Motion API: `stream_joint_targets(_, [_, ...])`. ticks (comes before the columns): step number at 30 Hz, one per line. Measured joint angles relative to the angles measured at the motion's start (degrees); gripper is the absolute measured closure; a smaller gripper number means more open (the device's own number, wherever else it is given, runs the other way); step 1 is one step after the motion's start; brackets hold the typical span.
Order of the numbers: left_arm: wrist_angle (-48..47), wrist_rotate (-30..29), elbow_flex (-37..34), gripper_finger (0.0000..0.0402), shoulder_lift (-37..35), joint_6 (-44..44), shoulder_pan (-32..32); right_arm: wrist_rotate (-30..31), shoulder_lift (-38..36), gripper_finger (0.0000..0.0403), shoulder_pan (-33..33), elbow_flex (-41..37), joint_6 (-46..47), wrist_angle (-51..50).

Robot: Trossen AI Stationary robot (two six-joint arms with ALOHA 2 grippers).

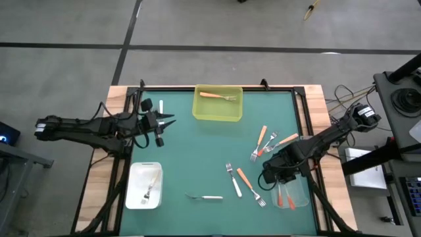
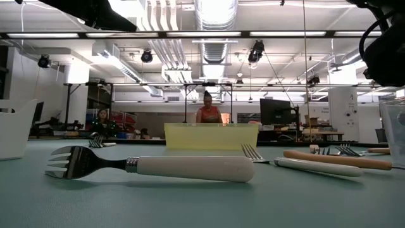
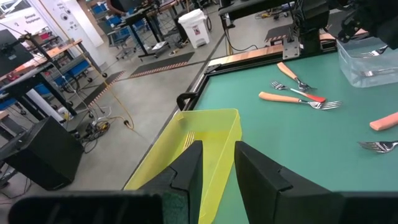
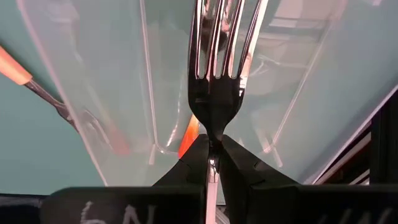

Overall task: Sort silverware by color (type)
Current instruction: Put the orange fork into the transparent bin

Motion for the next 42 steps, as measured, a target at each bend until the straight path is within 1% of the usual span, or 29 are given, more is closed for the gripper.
stream_joint_targets(6, [0.0,0.0,0.0,0.0326,0.0,0.0,0.0,-0.7,-0.1,0.0390,0.9,0.1,0.9,0.8])
stream_joint_targets(9, [0.0,0.0,0.0,0.0326,0.0,0.0,0.0,0.6,0.0,0.0390,1.9,0.8,1.5,2.1])
stream_joint_targets(12, [0.0,0.0,0.0,0.0326,0.0,0.0,0.0,3.9,0.0,0.0390,4.0,1.8,4.0,2.0])
stream_joint_targets(17, [0.1,0.0,0.0,0.0326,0.0,0.0,0.0,11.7,0.0,0.0390,8.7,3.3,9.4,0.7])
stream_joint_targets(20, [0.2,0.0,0.0,0.0326,0.0,0.0,0.0,13.4,0.0,0.0390,10.5,3.8,10.7,-1.6])
stream_joint_targets(26, [0.3,0.0,0.0,0.0326,0.0,0.0,0.0,13.5,-0.1,0.0390,11.1,4.1,5.7,-7.5])
stream_joint_targets(30, [1.0,0.0,0.0,0.0326,0.0,0.0,0.0,14.5,-0.1,0.0390,11.0,4.1,4.1,-9.3])
stream_joint_targets(34, [1.1,0.0,0.0,0.0326,0.0,0.0,0.0,18.4,-0.1,0.0390,11.0,4.1,3.1,-9.4])
stream_joint_targets(35, [1.1,0.0,0.0,0.0326,0.0,0.0,0.0,19.3,-0.1,0.0390,11.0,4.1,1.6,-9.3])
stream_joint_targets(38, [1.1,0.0,0.0,0.0326,0.0,0.0,0.0,19.6,0.0,0.0390,11.0,4.1,-1.2,-9.0])
stream_joint_targets(42, [1.1,0.0,0.0,0.0326,0.0,0.0,0.0,19.6,0.0,0.0390,11.0,4.1,0.4,-9.2])
